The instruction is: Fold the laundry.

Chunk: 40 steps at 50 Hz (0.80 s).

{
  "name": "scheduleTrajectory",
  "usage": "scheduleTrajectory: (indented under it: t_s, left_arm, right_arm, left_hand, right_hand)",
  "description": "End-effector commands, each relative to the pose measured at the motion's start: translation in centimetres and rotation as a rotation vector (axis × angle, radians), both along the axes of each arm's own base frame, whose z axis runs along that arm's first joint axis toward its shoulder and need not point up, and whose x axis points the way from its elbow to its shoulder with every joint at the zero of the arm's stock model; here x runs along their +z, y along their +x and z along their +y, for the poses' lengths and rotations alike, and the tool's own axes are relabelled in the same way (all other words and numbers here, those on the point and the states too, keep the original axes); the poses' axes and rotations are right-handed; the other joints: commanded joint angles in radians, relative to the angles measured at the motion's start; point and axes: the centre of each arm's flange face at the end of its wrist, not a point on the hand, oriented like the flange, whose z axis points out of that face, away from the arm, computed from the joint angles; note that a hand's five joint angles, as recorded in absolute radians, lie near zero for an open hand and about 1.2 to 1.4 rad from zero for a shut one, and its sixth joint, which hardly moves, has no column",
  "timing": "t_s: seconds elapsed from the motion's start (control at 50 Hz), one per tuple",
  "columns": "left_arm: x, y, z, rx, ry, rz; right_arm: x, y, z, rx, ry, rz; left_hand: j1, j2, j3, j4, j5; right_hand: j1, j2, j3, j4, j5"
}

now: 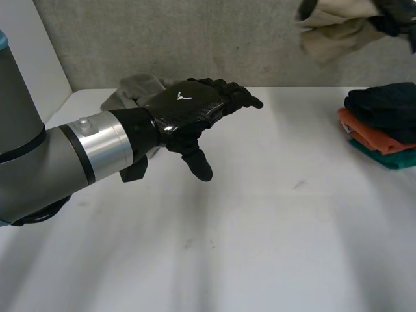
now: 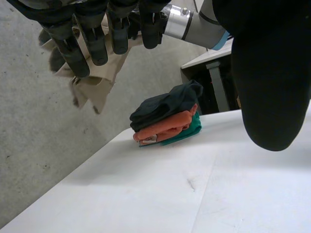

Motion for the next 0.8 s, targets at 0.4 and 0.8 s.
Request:
scheduleTrajectory:
  t_s: [0.4,0.8]
  left_arm:
    - [-0.4,-0.1,0.0,-0.002,-0.008,0.004]
    - [-0.7,-0.1,0.0,-0.002,-0.003,0.001]
  right_arm:
    - [-13.6,-15.0,-5.2,-0.129,0.160,0.064]
    - [-13.4,-18.6,-1.9,-0.180,0.220,0.088]
  left_hand:
    - [-0.009,-0.022,-0.029,-0.021,-0.039]
    - [-0.012,-0.025,-0.032,-0.024,-0.042]
  right_hand:
    - [0.489,0.227,0.237,0.206,0.324]
    - [-0.733,-0.995,-0.984,-1.016,-0.897]
